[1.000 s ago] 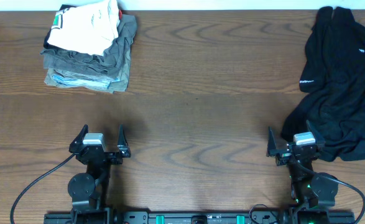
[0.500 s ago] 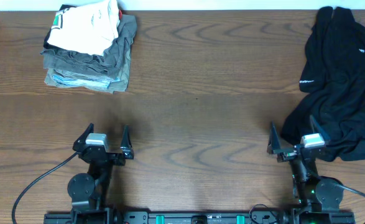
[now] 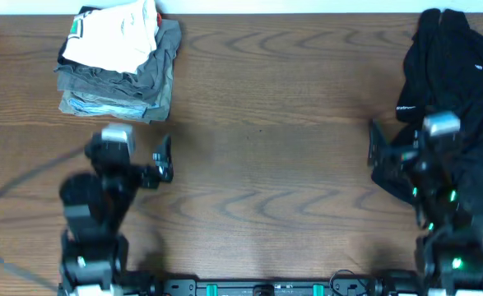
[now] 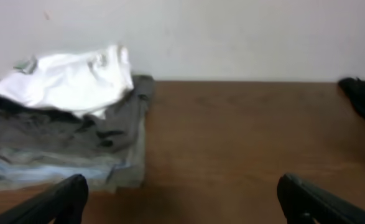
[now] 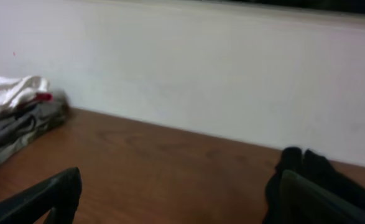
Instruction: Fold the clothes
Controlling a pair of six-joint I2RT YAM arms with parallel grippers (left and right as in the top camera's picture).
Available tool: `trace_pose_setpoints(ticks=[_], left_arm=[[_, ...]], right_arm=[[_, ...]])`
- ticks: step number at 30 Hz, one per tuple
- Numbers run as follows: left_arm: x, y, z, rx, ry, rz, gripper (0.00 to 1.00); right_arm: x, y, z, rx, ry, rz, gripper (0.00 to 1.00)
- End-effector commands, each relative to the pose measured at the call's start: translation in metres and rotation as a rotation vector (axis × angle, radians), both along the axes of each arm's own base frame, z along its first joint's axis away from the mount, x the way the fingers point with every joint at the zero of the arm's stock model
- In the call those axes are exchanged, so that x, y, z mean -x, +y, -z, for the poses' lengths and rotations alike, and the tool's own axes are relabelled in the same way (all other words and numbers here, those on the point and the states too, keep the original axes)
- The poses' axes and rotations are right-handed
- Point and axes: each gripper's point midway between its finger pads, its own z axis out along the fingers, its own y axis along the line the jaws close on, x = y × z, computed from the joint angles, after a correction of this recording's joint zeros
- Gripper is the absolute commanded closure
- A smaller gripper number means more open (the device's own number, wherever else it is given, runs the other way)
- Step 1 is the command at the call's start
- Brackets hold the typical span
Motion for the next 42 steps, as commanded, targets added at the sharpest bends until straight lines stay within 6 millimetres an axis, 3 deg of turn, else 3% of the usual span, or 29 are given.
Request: trace_pose_setpoints(ticks=[1, 11, 16, 21, 26, 30, 34, 37, 39, 42], left_arm=[[-0.023, -0.011, -0.011, 0.034, 0.108, 0.065, 0.02], [-0.070, -0.020, -0.007, 0.037, 0.566, 0.172, 0.02], [-0.088, -0.063, -0.037, 0.187, 0.488, 0.408, 0.02], [-0.103, -0.092, -0.055, 0.208, 0.376, 0.523, 0.02], [-0.123, -0.131, -0.037, 0.083, 0.398, 0.431, 0.02], [-0.134, -0.180, -0.020, -0.006, 0.414, 0.463, 0.02], [-0.147, -0.224, 0.001, -0.033, 0.432, 0.525, 0.02], [-0.154, -0.231, 0.018, -0.022, 0.477, 0.509, 0.02], [-0.157, -0.224, 0.024, -0.010, 0.506, 0.471, 0.02], [-0.161, -0.204, 0.022, 0.012, 0.529, 0.409, 0.02]], right_arm=[[-0.021, 0.011, -0.017, -0.026, 0.068, -0.063, 0.01], [-0.077, 0.017, -0.021, -0.071, 0.459, -0.100, 0.01], [-0.093, 0.015, -0.022, -0.088, 0.631, -0.136, 0.01], [-0.105, 0.016, -0.043, -0.107, 0.579, -0.174, 0.01], [-0.098, 0.001, -0.073, -0.098, 0.499, -0.138, 0.01], [-0.094, -0.034, -0.085, -0.081, 0.479, -0.004, 0.01], [-0.090, -0.064, -0.069, -0.073, 0.540, 0.115, 0.01], [-0.091, -0.075, -0.045, -0.067, 0.614, 0.166, 0.02], [-0.097, -0.084, -0.023, -0.059, 0.677, 0.208, 0.12], [-0.108, -0.099, 0.020, -0.071, 0.792, 0.288, 0.38]])
